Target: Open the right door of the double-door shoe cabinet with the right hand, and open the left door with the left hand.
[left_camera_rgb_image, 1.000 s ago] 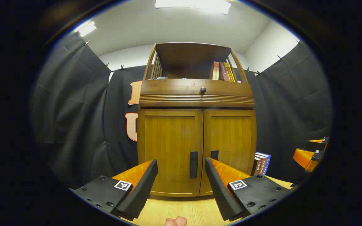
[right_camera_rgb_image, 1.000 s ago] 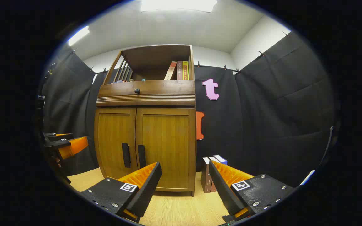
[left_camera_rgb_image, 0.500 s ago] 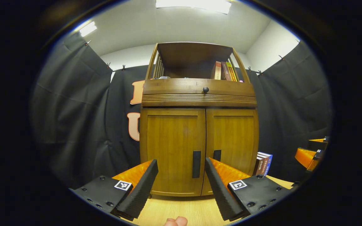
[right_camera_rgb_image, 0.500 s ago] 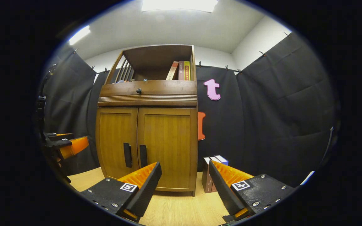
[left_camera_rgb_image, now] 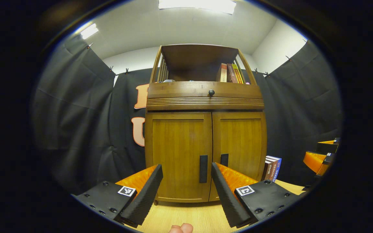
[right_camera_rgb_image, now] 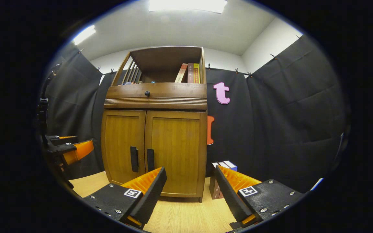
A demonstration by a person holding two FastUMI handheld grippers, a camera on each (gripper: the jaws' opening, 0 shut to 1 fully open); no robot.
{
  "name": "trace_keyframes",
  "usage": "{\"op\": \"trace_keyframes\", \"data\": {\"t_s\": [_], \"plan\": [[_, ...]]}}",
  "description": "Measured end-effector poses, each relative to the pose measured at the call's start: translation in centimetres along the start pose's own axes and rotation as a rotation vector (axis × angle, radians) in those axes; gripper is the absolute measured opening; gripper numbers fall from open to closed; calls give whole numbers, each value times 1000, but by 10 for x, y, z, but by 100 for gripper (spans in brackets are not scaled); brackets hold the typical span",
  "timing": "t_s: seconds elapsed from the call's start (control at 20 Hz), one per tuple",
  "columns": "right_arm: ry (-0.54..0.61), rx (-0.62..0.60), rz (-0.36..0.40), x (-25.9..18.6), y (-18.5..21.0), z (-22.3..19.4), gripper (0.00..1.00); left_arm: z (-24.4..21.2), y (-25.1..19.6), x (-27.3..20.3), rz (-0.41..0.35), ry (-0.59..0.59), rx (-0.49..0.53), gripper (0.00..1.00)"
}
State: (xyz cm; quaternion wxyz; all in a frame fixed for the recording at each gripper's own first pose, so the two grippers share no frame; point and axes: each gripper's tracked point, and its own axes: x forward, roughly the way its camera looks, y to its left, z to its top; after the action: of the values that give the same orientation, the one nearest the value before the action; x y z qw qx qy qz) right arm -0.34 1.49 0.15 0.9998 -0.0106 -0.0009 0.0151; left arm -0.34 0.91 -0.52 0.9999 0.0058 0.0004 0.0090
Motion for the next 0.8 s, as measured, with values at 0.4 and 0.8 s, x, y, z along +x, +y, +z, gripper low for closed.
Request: {"op": "trace_keyframes", "data": {"t_s": [0.4,0.8], "plan": [[-2,9,3,3,5,-1,93,1,5,-1,11,-4,-15,99],[13,41,77,20,33,-14,93,-2,15,0,51,10,2,94]]}}
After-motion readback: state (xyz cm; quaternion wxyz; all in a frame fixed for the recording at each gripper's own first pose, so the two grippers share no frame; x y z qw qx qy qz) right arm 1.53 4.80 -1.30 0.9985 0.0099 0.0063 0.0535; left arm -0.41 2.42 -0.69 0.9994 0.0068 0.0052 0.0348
